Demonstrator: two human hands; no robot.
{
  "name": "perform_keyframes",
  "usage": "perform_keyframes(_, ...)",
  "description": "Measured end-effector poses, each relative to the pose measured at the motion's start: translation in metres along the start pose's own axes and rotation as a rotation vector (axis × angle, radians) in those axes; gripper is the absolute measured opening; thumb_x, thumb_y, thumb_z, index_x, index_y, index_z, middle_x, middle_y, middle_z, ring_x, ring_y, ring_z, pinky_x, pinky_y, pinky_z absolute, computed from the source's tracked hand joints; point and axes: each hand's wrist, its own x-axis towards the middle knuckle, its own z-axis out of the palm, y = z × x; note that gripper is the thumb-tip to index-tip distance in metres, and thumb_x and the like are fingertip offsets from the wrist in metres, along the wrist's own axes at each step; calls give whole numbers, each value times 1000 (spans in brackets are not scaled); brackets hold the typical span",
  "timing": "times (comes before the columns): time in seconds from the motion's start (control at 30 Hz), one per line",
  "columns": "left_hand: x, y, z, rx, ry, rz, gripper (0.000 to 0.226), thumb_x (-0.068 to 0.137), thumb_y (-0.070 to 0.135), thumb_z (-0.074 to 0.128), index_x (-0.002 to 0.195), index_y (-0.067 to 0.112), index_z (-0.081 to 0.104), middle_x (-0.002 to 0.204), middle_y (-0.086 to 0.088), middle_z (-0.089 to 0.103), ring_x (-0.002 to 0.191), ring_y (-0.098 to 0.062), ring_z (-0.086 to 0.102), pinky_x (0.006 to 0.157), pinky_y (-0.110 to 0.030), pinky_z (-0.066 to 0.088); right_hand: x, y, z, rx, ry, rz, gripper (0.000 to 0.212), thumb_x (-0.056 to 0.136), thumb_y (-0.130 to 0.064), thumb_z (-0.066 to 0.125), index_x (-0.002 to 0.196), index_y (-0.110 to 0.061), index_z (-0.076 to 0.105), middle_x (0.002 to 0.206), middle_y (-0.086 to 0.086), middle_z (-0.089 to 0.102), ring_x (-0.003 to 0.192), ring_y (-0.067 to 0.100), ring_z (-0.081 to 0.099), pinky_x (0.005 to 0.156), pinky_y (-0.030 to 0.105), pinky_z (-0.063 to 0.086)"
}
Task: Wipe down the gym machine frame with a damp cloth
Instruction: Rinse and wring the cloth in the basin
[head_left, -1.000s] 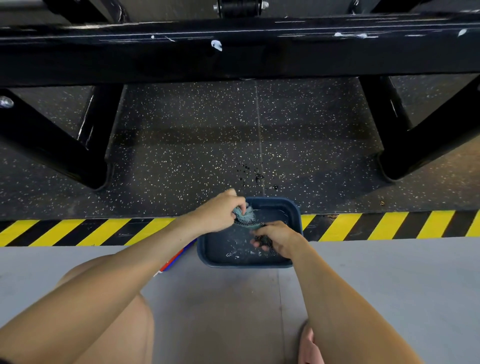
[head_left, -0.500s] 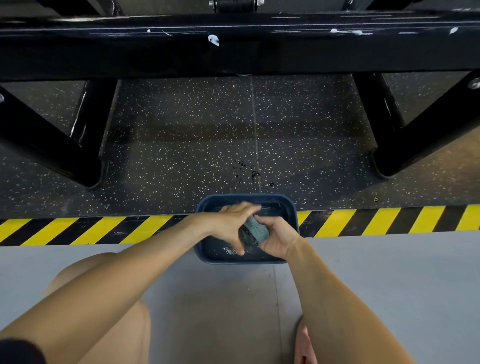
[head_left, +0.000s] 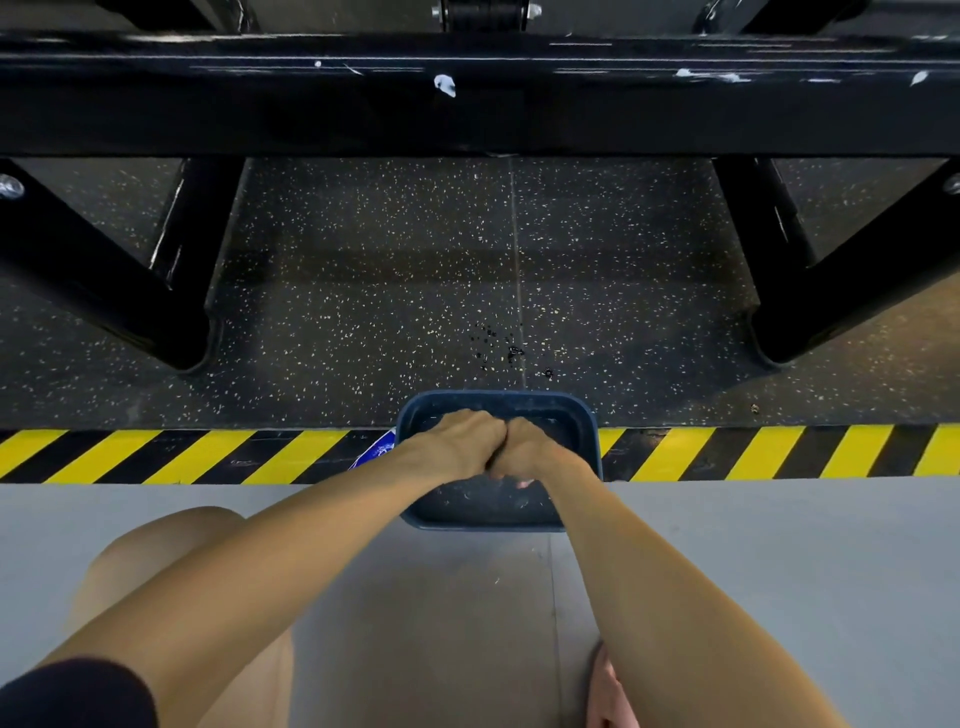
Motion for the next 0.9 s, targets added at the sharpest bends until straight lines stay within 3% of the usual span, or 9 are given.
perform_keyframes(0.1,1,2,-1,-8,51,-79,8,85,18,66,78,15,62,75,-2,64,67,-19,60,64,-30,48,1,-3,1,-206,160,-66,32,90,-11,60,120,-2,56,113,12,64,97,23,61,84,29,48)
perform_keyframes(0.3,-1,4,2,-237,18,-189,9,84,16,58,75,14,58,70,-1,60,65,-19,58,60,-31,47,-8,-3,1,-586,234,-172,35,95,-1,44,129,-3,50,126,16,59,115,30,58,95,36,47)
perform_keyframes(0.43,-6,3,-6,-462,-232,-236,21,74,7,56,60,17,46,55,3,43,52,-13,40,54,-25,37,-16,-2,5,-734,267,-262,33,94,-8,53,126,-4,51,121,13,61,111,31,60,90,36,48)
perform_keyframes(0.53,-8,-3,-8,-545,-368,-244,21,75,4,62,64,16,49,57,1,40,53,-13,38,54,-23,37,-24,-3,6,-771,261,-270,31,92,-5,55,123,-5,52,119,12,62,110,30,60,89,36,48)
perform_keyframes(0.67,-7,9,4,-352,-26,-160,10,80,14,72,84,13,63,70,1,55,74,-18,58,67,-29,52,-19,-6,-5,-463,127,-77,17,89,-3,56,105,-6,60,102,10,68,91,23,65,79,31,51)
perform_keyframes(0.7,-11,13,8,-204,109,-121,23,80,10,70,102,10,62,87,-2,58,89,-20,59,79,-33,53,-17,-4,-9,-288,39,-20,10,90,-1,55,97,-5,60,90,9,68,76,19,65,70,28,53)
perform_keyframes(0.77,-19,19,17,101,268,-15,67,80,2,68,139,7,37,123,-9,45,114,-26,47,95,-38,46,-17,3,-18,23,-163,103,10,92,1,53,87,-1,61,60,6,59,45,11,51,45,21,43)
perform_keyframes(0.83,-25,20,23,242,319,102,73,80,1,66,143,7,30,130,-10,41,117,-26,43,100,-36,41,-21,9,-28,102,-366,154,11,91,0,57,82,-1,62,46,0,47,35,7,33,36,18,27)
perform_keyframes(0.9,-28,20,24,256,335,149,51,84,7,63,131,6,43,123,-10,50,113,-24,48,98,-34,41,-26,7,-33,49,-489,139,21,88,-2,62,68,-7,59,41,-3,39,34,6,27,35,17,20)
